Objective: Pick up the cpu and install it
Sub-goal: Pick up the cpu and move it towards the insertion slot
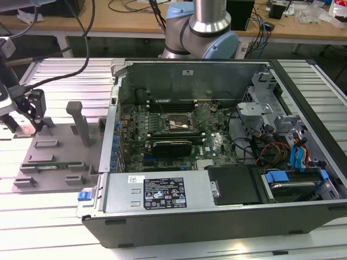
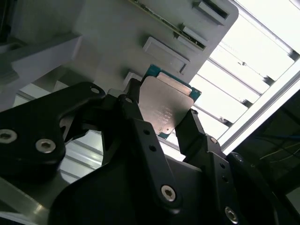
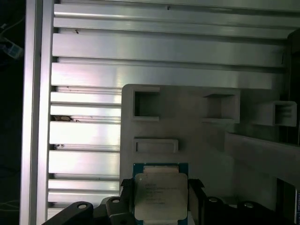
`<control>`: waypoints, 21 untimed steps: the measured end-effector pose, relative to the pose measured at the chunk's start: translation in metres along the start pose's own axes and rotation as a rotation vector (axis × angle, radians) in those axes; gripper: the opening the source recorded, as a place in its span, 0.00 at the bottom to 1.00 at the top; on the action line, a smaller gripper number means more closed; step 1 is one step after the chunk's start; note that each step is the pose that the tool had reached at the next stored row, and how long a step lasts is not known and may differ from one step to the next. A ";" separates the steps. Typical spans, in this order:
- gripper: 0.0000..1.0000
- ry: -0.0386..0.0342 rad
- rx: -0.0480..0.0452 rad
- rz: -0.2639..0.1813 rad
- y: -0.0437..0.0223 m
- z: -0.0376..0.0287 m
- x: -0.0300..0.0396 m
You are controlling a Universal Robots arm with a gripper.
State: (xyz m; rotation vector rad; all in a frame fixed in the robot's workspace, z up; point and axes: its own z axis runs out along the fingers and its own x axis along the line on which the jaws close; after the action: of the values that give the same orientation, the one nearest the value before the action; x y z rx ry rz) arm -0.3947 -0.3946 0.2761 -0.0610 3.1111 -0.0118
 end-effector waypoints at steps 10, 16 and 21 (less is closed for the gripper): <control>0.55 0.0000 0.0000 0.000 0.0000 -0.0172 -0.0005; 0.55 0.0000 0.0000 0.000 0.0001 -0.0252 -0.0008; 0.55 0.0000 0.0000 0.000 0.0001 -0.0306 -0.0009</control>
State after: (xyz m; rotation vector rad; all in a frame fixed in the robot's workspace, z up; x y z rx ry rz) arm -0.3947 -0.3942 0.3068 -0.0610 3.1111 -0.0118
